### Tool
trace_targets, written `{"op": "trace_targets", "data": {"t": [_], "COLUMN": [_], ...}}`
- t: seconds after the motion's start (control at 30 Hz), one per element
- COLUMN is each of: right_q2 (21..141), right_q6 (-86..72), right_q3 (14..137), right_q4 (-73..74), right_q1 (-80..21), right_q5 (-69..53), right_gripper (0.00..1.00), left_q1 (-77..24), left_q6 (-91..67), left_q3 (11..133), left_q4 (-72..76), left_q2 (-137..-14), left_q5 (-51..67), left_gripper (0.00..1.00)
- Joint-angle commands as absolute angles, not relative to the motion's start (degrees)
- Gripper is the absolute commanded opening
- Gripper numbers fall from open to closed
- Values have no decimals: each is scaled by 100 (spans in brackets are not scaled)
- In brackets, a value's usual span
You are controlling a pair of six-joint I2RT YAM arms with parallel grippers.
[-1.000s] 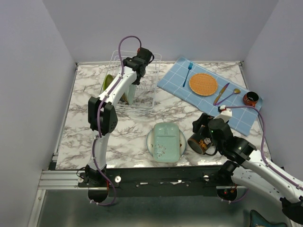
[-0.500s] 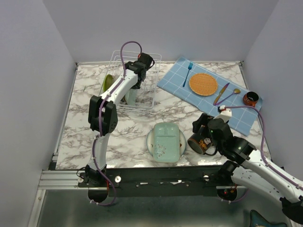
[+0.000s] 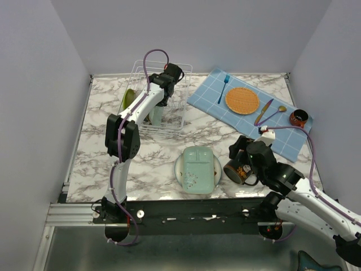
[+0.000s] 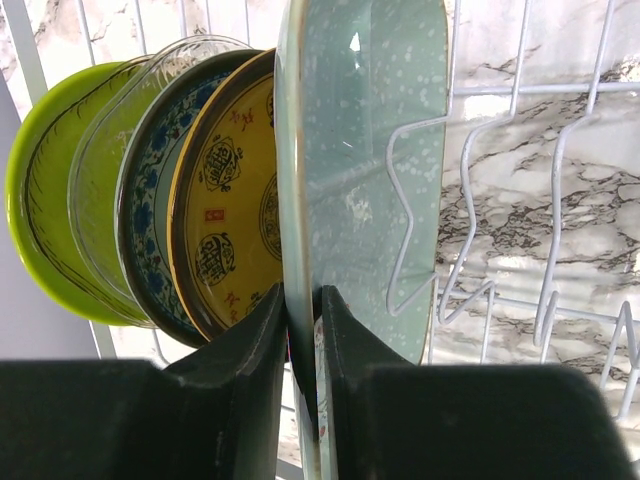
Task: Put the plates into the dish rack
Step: Insert the plate into the dish rack.
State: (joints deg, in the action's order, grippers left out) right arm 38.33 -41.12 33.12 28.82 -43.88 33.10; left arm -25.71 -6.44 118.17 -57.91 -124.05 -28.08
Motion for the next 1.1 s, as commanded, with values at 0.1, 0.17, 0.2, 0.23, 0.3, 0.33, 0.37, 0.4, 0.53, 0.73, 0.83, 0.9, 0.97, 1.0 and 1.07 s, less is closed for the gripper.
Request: {"op": "trace_targets", "data": {"t": [0.1, 0.17, 0.2, 0.23, 0.3, 0.33, 0.37, 0.4, 0.53, 0.73, 0.83, 0.9, 0.97, 1.0, 1.07], "right_q2": [3911, 3937, 3946, 3955, 3973, 3990, 3990, 4016, 4060, 4043, 4034, 4034, 4043, 4043, 4052], "right_q6": [-4157, -4149, -4140, -4140, -4131, -4131, -4131, -4122, -4113, -4113, -4122, -4122, -4131, -4131, -4131], "right_q3": [3252, 3270, 3278, 3278, 3278, 3287, 3287, 3278, 3296, 3287, 3287, 3278, 3278, 3278, 3270], "right_q4": [2883, 2874, 2865, 2857, 2822, 2813, 2804, 2786, 2769, 2795, 2804, 2804, 2804, 2804, 2777], "right_q1": [-4412, -4403, -4412, -4412, -4412, -4412, -4412, -4403, -4412, -4412, -4412, -4403, -4412, -4412, -4403], "right_q5": [3437, 3445, 3437, 3428, 3410, 3419, 3402, 3393, 3375, 3384, 3401, 3401, 3393, 3393, 3384], "right_gripper": [93, 93, 93, 93, 93, 93, 93, 93, 93, 94, 94, 93, 94, 94, 94], "left_q1": [-2558, -2558, -2549, -2558, -2558, -2558, -2558, -2558, -2558, -2549, -2549, -2549, -2549, -2549, -2540], "left_q6": [-703, -694, -703, -686, -685, -668, -659, -650, -633, -642, -659, -668, -685, -686, -703], "left_q3": [11672, 11733, 11751, 11768, 11786, 11786, 11804, 11821, 11891, 11953, 11874, 11874, 11865, 11874, 11874], "left_q4": [-5739, -5783, -5792, -5792, -5792, -5783, -5792, -5809, -5810, -5880, -5836, -5818, -5827, -5827, -5818], "left_q2": [-12437, -12437, -12419, -12402, -12349, -12340, -12314, -12322, -12305, -12410, -12375, -12357, -12340, -12331, -12296], "left_q5": [-2733, -2751, -2751, -2751, -2768, -2777, -2795, -2830, -2883, -2883, -2883, -2909, -2944, -2962, -2971], "left_gripper": [33, 37, 38, 40, 41, 43, 44, 45, 25, 0, 0, 0, 0, 0, 0]}}
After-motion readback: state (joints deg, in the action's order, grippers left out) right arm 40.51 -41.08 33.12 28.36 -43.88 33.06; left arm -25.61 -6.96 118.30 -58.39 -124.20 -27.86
